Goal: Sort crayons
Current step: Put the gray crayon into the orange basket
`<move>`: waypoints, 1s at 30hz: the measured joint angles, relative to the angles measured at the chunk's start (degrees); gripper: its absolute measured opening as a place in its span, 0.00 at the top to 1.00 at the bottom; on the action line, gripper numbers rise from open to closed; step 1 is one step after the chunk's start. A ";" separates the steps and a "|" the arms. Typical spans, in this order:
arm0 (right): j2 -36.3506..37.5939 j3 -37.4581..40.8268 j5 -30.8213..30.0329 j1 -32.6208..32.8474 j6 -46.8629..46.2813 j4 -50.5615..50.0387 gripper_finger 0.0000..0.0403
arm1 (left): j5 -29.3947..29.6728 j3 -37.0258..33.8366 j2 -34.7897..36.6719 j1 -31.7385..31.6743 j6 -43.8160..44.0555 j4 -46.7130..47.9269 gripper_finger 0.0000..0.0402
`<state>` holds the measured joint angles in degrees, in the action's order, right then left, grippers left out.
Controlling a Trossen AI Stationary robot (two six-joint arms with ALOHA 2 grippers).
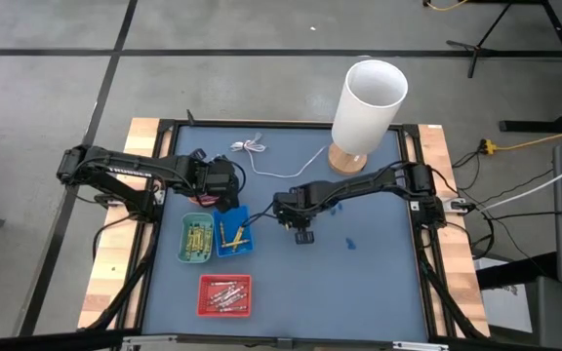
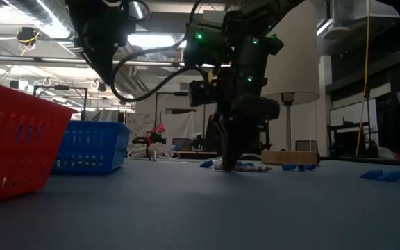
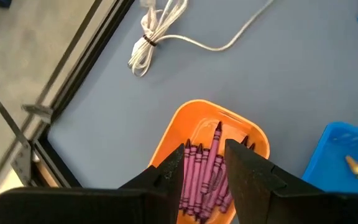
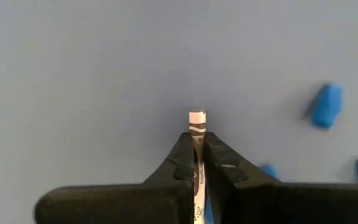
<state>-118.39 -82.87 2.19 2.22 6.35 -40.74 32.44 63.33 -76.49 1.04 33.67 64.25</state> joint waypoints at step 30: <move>0.07 -10.04 16.82 5.41 -7.93 29.02 0.97 | -3.56 0.04 4.20 37.39 27.61 -3.93 0.75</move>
<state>-118.32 -92.90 19.01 7.63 -1.58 -11.72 28.88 63.37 -72.29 38.43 61.29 60.32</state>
